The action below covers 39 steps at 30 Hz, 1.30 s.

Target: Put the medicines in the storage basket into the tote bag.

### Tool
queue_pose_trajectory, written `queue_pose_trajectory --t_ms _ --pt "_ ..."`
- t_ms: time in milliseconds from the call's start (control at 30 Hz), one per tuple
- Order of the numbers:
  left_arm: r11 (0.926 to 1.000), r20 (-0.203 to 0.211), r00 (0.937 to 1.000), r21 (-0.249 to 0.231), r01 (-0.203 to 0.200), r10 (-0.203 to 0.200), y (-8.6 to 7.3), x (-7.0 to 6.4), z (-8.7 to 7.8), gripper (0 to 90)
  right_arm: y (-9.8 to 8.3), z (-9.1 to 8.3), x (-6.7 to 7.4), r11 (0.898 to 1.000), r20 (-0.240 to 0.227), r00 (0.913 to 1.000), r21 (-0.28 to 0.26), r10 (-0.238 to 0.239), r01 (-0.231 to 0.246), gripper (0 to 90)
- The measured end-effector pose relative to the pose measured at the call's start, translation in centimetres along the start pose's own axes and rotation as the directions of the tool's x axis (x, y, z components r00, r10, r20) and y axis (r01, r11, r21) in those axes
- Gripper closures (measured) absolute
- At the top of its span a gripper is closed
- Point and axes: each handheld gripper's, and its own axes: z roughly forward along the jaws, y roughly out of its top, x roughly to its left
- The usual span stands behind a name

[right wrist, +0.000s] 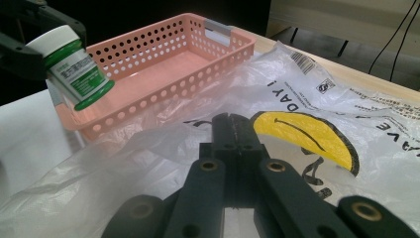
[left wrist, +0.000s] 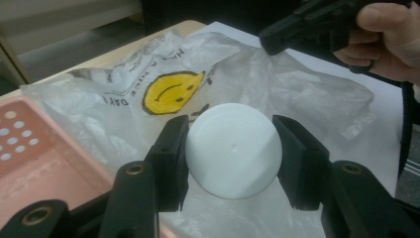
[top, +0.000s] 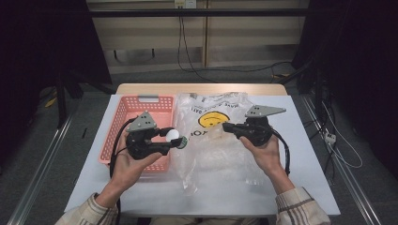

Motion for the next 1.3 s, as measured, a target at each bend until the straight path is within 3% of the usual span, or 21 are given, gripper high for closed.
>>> queue_pose_trajectory --t_ms 567,900,1033,1200,1300 --pt "0.9993 0.074 0.9966 0.012 -0.036 0.035 1.0 -3.7 2.7 51.1 0.2 -0.1 0.0 1.000 0.000 1.0000 -0.004 -0.005 0.005 90.0" --pt "0.9969 0.129 0.9889 0.015 -0.077 0.074 1.7 -5.9 5.6 51.1 0.1 0.1 0.0 1.000 -0.007 1.0000 0.000 -0.005 0.005 90.0" --pt "0.9949 0.143 0.9858 0.035 -0.094 0.088 1.6 -6.0 6.8 51.0 0.1 0.2 0.0 1.000 -0.009 0.9999 0.005 -0.006 0.006 90.0" --pt "0.9950 0.149 0.9865 0.064 -0.077 0.067 0.9 -5.7 8.9 51.0 0.0 0.3 0.0 1.000 -0.009 0.9999 0.008 -0.005 0.005 90.0" --pt "0.9893 0.129 0.9859 0.086 -0.118 0.107 0.8 -5.9 9.8 51.0 -0.1 0.4 -0.1 1.000 -0.006 1.0000 0.014 0.002 -0.002 90.0"
